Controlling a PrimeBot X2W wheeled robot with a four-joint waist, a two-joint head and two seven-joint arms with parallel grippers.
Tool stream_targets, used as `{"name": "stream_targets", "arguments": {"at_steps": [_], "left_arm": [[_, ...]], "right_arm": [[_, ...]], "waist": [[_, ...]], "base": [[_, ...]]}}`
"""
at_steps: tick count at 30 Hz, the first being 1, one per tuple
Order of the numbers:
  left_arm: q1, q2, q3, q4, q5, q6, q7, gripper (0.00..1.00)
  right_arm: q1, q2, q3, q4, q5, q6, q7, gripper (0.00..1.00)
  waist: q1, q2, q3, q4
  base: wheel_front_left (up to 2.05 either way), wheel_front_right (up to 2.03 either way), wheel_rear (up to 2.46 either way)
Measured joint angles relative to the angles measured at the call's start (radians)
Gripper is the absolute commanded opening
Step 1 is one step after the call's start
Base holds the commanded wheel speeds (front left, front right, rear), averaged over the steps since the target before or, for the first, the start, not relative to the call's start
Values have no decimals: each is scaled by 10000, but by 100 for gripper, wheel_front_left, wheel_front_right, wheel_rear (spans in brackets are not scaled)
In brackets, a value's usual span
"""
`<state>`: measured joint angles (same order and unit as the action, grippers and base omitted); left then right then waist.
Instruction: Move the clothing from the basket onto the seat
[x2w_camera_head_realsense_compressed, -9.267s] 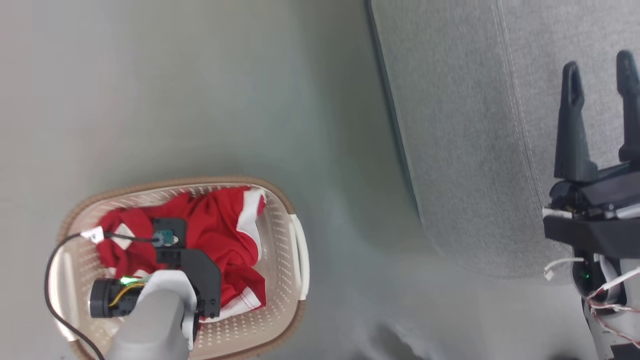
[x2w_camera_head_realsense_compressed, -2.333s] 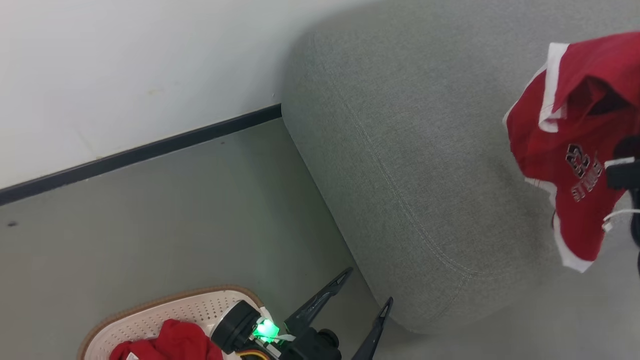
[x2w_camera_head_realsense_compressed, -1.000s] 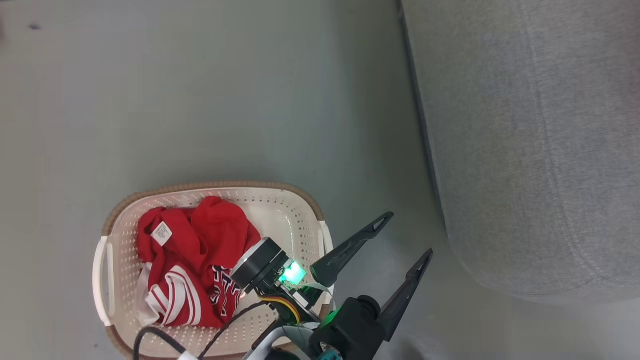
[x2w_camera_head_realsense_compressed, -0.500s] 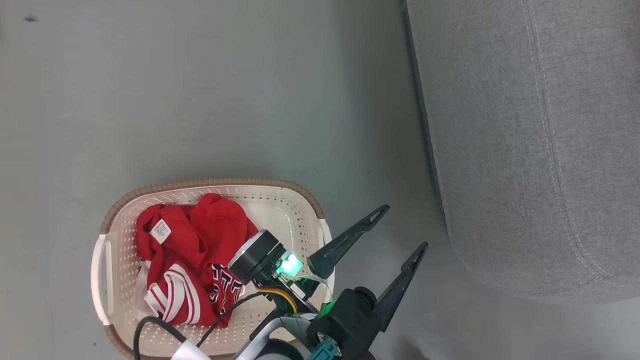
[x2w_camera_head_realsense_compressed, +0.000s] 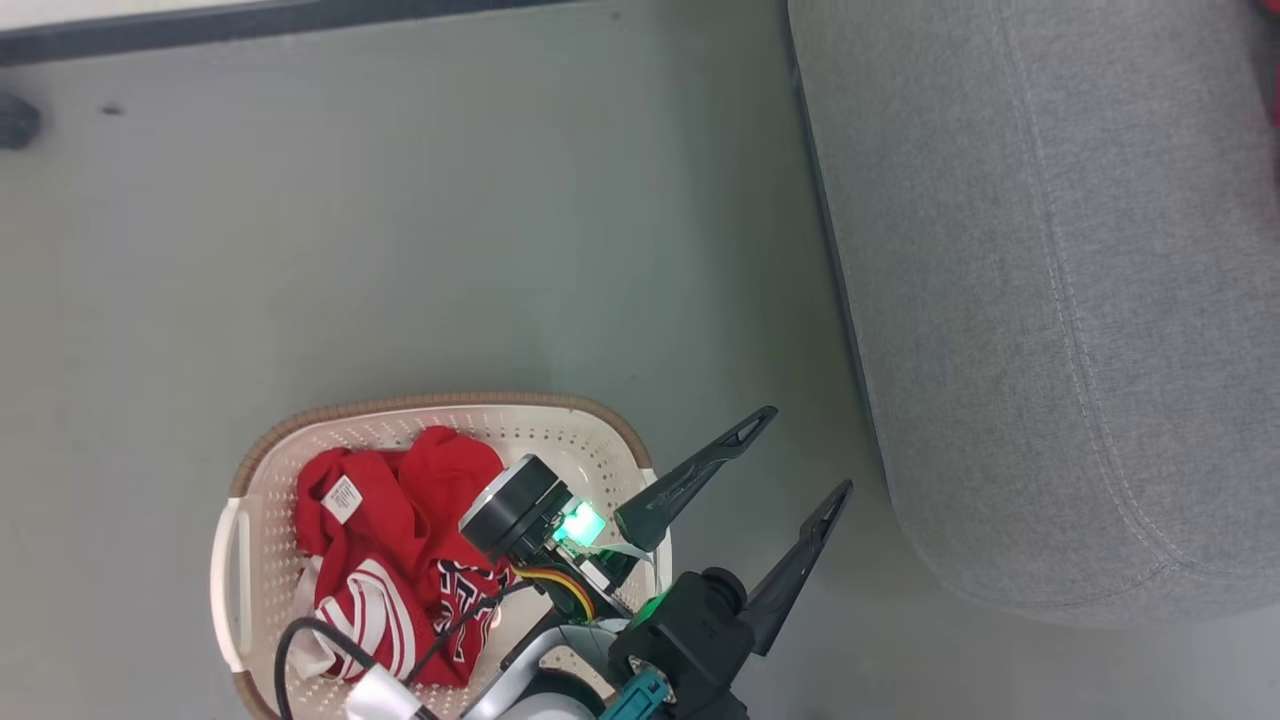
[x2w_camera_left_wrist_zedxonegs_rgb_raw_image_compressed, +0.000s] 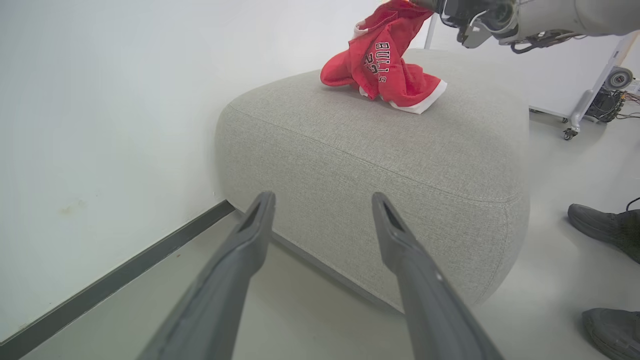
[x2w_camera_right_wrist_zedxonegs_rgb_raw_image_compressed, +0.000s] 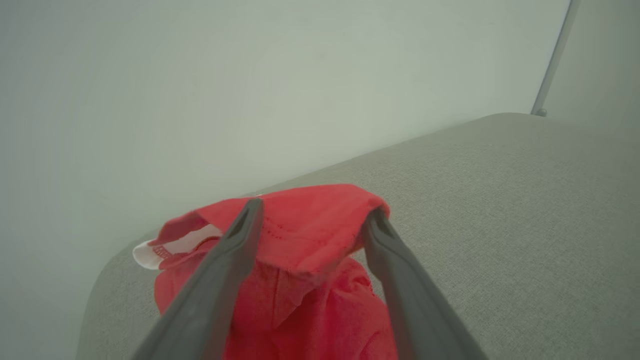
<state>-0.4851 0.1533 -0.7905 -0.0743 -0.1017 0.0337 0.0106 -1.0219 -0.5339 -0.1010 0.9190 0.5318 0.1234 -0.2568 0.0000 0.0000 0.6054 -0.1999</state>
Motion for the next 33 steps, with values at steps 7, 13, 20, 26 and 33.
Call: {"name": "stream_targets", "arguments": {"at_steps": [7, 13, 20, 26, 33], "left_arm": [[11, -167, 42, 376, -163, 8, -380, 100], [81, -257, 167, 640, -284, 104, -723, 100], [663, -221, 464, 972, -602, 257, -986, 100], [1188, -84, 825, 1214, -863, 445, -1197, 100], [2042, 132, 1406, 1325, -997, 652, -1369, 100]], "right_arm": [[658, 56, 111, 234, -244, 0, 2, 100], [1384, 337, 284, 222, -422, 0, 2, 100], [2230, 834, 516, -316, -905, 2, 2, 100], [3237, 1390, 627, -1154, -1118, 0, 2, 100], [4578, 2015, 834, -2537, -1601, -86, 4, 100]], "waist": [[0, 0, -598, 63], [-1, 0, -1216, 142], [-1, 0, -2028, 246], [-1, -1, -2781, 334], [-2, -1, -3705, 426]], "base": [[0, 0, 0], [0, 0, 0], [0, 0, 0], [0, 0, 0], [0, 0, 0]]}}
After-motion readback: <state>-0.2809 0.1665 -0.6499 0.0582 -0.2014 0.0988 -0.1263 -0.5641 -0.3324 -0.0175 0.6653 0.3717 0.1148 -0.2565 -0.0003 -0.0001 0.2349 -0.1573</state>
